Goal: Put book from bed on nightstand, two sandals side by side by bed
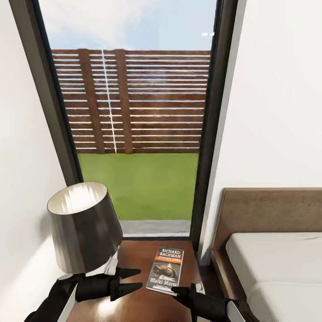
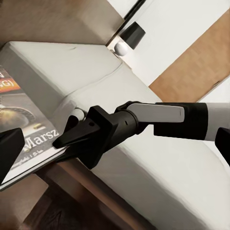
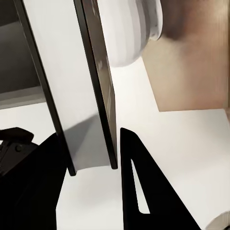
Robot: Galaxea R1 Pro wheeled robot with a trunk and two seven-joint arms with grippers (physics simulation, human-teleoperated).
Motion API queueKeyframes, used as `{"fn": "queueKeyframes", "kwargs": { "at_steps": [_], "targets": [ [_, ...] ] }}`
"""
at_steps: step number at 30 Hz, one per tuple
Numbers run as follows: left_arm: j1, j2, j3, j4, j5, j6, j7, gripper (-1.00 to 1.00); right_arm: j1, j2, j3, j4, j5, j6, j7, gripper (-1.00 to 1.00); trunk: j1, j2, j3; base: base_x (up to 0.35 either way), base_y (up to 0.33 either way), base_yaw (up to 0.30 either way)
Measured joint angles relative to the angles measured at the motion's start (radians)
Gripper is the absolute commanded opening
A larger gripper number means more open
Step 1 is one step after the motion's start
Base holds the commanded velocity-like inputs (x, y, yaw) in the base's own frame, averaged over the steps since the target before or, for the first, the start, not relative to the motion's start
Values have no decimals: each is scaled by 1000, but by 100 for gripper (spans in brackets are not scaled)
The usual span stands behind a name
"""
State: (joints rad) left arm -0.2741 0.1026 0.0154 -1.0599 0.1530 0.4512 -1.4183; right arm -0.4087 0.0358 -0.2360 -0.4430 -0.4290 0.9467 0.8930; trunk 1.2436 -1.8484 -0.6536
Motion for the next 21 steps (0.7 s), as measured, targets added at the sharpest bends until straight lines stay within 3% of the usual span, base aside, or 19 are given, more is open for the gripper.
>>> {"fn": "queueKeyframes", "kwargs": {
  "at_steps": [21],
  "targets": [
    [0, 0, 0, 2, 0, 0, 7, 100, 0, 0, 0, 0, 0, 0, -1, -100, 81, -147, -66, 0, 0, 0]
  ]
}}
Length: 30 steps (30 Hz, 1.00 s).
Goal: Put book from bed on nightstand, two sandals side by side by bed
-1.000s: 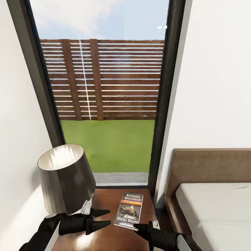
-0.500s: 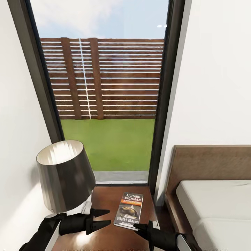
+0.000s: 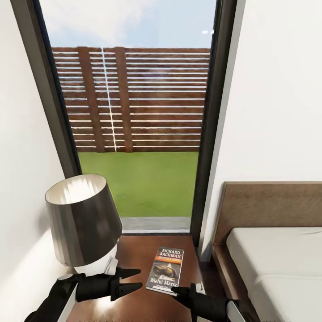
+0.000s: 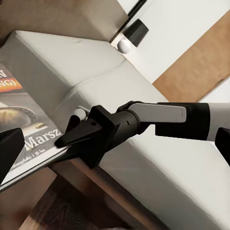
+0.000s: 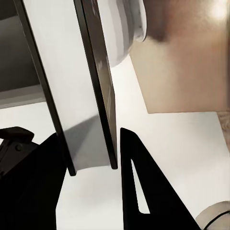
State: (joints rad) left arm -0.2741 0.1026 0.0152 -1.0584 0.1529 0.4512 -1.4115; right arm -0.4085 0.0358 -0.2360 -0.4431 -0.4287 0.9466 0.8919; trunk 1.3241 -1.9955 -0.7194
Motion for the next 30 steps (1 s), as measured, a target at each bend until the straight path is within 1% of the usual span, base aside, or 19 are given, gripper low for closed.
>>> {"fn": "queueKeyframes", "kwargs": {
  "at_steps": [30],
  "targets": [
    [0, 0, -1, 0, 0, 0, 0, 100, 0, 0, 0, -1, 0, 0, 1, -100, 115, -210, -94, 0, 0, 0]
  ]
}}
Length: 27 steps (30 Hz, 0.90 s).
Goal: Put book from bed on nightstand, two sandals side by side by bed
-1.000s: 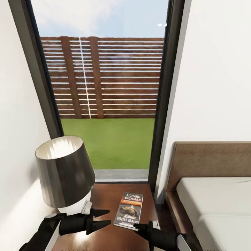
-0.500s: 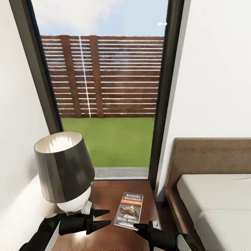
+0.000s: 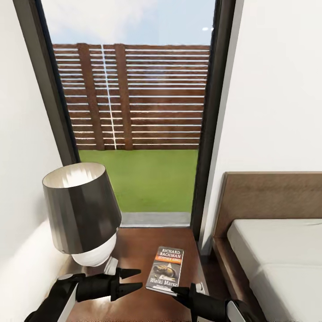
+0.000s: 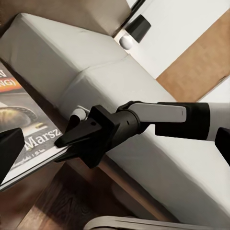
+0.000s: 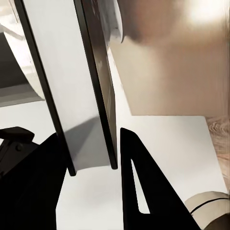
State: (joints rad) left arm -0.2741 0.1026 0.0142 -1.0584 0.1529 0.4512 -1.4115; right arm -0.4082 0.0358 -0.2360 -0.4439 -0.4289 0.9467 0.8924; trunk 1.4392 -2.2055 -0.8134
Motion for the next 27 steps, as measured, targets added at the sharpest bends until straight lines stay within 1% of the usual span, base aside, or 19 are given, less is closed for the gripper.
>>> {"fn": "queueKeyframes", "kwargs": {
  "at_steps": [27],
  "targets": [
    [0, 0, 0, 0, 0, -2, 2, 100, 0, 0, 0, 0, 0, 0, 1, -100, 104, -189, -85, 0, 0, 0]
  ]
}}
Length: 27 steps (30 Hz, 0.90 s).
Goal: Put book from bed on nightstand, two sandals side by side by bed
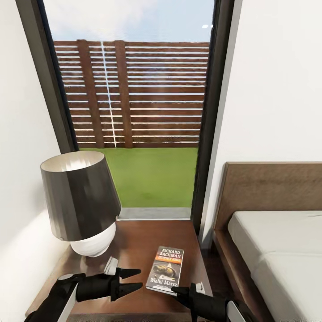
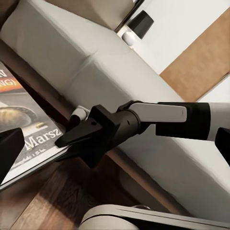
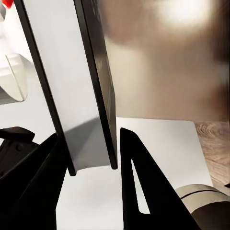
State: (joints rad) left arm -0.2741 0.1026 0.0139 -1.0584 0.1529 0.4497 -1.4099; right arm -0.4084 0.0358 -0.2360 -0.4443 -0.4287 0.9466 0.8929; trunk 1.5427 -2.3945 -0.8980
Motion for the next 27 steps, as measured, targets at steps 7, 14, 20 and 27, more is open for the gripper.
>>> {"fn": "queueKeyframes", "kwargs": {
  "at_steps": [7, 14, 20, 27],
  "targets": [
    [0, 0, 0, 0, 0, 0, 0, 100, 0, 0, 0, 0, 0, 0, 0, -100, 27, -49, -22, 0, 0, 0],
    [0, 0, 0, 0, 0, 0, 1, 100, 0, 0, 0, 0, -2, 1, 0, -100, 31, -56, -25, 0, 0, 0],
    [0, 0, 0, 0, 0, 0, 1, 100, 0, 0, 0, 0, -2, 1, 0, -100, 30, -56, -25, 116, 46, 0],
    [0, 0, 1, 0, 0, -1, 2, 100, 0, 0, 0, 0, -2, 1, 0, -100, 31, -56, -25, 33, 15, 0]
  ]
}}
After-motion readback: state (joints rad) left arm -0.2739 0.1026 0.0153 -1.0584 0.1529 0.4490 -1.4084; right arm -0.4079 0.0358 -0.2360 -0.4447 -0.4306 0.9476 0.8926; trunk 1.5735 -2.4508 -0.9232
